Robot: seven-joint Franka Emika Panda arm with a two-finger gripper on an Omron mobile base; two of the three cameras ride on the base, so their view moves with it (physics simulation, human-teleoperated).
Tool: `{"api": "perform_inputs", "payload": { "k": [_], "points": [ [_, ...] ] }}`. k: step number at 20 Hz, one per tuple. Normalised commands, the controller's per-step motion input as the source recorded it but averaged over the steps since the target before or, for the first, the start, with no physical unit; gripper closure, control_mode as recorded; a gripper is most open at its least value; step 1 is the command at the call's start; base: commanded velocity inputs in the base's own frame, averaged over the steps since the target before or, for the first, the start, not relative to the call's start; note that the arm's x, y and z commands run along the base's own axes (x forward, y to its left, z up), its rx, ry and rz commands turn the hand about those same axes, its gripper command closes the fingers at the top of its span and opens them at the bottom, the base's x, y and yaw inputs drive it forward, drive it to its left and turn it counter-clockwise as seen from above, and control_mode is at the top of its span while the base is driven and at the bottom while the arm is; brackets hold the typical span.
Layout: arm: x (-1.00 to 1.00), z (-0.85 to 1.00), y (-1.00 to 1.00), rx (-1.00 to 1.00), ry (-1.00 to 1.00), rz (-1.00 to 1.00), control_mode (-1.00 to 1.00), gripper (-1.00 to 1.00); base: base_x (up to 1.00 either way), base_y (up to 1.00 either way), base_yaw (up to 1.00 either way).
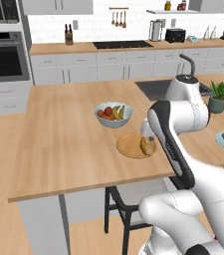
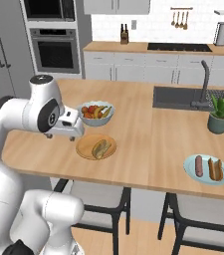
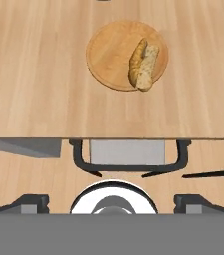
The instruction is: Place one bun and one sausage from the bowl on each plate.
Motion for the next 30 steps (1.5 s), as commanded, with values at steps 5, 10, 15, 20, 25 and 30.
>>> {"api": "perform_inputs", "payload": {
  "k": [5,10,15,20,25,30],
  "points": [
    [-0.14,0.0,0.0,0.0,-0.01,-0.01,-1.0,-1.0,0.0,0.0,0.0],
    [-0.04,0.0,0.0,0.0,0.0,0.0,1.0,-1.0,-0.54,-0.24,0.0],
    [0.0,0.0,0.0,0.0,0.0,0.0,1.0,-1.0,-0.37,-0.99,-0.08],
    [0.0,0.0,0.0,0.0,0.0,0.0,1.0,-1.0,0.0,-1.0,-0.07],
    [0.0,0.0,0.0,0.0,0.0,0.0,1.0,-1.0,0.02,-1.0,-0.04],
    [0.0,0.0,0.0,0.0,0.0,0.0,1.0,-1.0,0.08,-1.0,-0.01]
  ]
}}
